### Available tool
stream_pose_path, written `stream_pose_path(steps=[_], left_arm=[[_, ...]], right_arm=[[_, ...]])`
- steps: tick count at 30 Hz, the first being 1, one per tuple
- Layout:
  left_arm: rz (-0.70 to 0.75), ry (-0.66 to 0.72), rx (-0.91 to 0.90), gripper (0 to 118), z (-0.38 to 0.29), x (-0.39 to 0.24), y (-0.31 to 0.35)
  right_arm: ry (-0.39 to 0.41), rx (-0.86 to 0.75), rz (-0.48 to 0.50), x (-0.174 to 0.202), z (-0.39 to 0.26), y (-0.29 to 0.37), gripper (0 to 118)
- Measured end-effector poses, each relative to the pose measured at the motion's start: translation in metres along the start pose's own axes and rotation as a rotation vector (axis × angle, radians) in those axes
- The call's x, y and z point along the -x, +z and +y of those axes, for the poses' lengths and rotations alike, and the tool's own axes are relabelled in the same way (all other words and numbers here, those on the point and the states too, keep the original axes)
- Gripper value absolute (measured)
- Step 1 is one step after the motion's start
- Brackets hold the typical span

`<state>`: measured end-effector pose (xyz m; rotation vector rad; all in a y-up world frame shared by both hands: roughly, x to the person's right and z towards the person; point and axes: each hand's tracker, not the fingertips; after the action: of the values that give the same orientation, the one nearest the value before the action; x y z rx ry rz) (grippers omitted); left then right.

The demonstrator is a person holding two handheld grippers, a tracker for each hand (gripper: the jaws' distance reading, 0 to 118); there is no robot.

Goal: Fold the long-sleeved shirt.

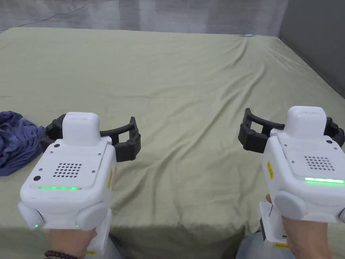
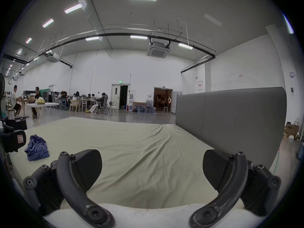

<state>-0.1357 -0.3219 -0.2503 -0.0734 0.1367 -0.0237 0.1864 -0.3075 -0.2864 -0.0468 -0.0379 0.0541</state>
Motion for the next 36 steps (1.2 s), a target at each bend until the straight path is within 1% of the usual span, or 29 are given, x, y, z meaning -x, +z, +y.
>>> stream_pose_path(steps=[13, 16, 18, 22, 36], left_arm=[[0.001, -0.006, 0.004, 118, -0.0029, -0.0003, -0.0034], [-0.008, -0.011, -0.001, 118, -0.0018, -0.0007, -0.0029], [-0.007, -0.019, 0.0, 118, -0.0015, -0.0007, -0.0033], [-0.022, 0.0, 0.011, 118, 0.0001, 0.001, -0.0046], [-0.016, -0.002, 0.014, 118, 0.0011, -0.0042, -0.007]], right_arm=[[0.005, 0.005, -0.021, -0.0017, -0.0015, -0.0007, 118], [-0.033, -0.008, -0.025, -0.0029, -0.0022, -0.0009, 118], [-0.043, -0.006, -0.021, -0.0044, -0.0013, -0.0017, 118], [-0.027, -0.004, -0.037, -0.0042, -0.0021, -0.0017, 118], [-0.015, 0.011, -0.015, -0.004, -0.0004, -0.0028, 118]])
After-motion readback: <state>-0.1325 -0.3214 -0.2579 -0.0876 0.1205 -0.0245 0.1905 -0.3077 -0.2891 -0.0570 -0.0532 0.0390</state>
